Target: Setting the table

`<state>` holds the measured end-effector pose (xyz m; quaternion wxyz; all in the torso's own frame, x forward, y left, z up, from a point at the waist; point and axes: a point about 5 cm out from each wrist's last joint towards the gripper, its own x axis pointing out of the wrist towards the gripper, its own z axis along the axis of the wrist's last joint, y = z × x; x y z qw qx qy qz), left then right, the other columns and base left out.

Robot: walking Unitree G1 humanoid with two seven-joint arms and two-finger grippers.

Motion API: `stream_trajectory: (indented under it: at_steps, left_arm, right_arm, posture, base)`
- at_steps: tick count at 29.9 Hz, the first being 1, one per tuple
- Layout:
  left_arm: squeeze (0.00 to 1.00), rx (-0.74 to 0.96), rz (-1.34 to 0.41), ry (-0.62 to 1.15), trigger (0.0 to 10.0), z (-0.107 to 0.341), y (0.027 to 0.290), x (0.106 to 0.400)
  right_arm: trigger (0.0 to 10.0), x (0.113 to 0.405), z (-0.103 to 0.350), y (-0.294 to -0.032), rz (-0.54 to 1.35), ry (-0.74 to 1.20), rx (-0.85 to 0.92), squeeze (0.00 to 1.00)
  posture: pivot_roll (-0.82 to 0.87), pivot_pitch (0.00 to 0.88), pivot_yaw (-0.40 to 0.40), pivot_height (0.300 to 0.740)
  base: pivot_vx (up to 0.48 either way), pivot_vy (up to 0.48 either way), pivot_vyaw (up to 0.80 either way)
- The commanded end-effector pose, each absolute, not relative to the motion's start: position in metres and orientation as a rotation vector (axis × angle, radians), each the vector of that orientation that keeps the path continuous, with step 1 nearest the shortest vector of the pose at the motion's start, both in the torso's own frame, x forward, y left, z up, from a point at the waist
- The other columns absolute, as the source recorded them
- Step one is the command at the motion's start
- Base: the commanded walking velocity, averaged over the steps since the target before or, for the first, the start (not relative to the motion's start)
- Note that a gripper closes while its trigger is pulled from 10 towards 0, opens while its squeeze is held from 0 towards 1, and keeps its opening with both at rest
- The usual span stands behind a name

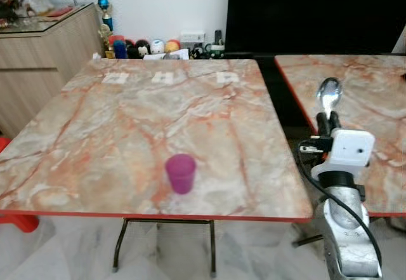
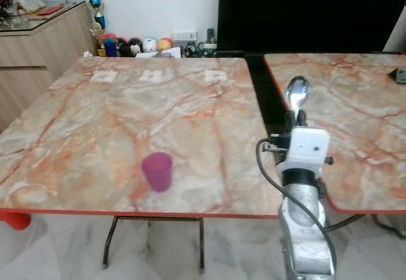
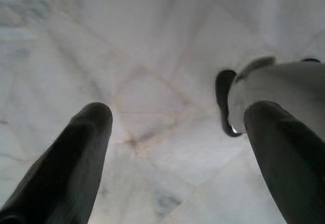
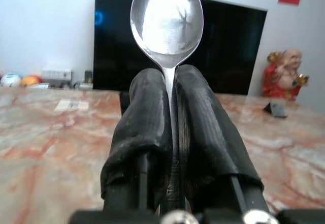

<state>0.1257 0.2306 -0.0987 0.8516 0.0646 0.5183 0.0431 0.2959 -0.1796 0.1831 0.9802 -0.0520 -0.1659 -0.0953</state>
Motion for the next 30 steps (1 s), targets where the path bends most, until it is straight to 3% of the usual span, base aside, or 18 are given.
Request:
stream_trajectory:
  at_steps: [1, 30]
  left_arm:
    - [0.00, 0.149, 0.080, 1.108, 10.0, -0.0995, 0.2322, 0.1223]
    - [0.00, 0.137, 0.078, 1.110, 10.0, -0.1003, 0.2290, 0.1223]
  right_arm:
    - [10.0, 0.2969, 0.1897, -0.1774, -0.187, -0.358, -0.110, 0.00]
    - [10.0, 0.3016, 0.1881, -0.1783, -0.182, -0.338, -0.120, 0.00]
  posture:
    - [-0.01, 0.049, 0.013, 0.740]
    - [-0.02, 0.068, -0.010, 0.740]
  base:
    - [0.000, -0.428, 0.00]
    - [0.000, -0.426, 0.00]
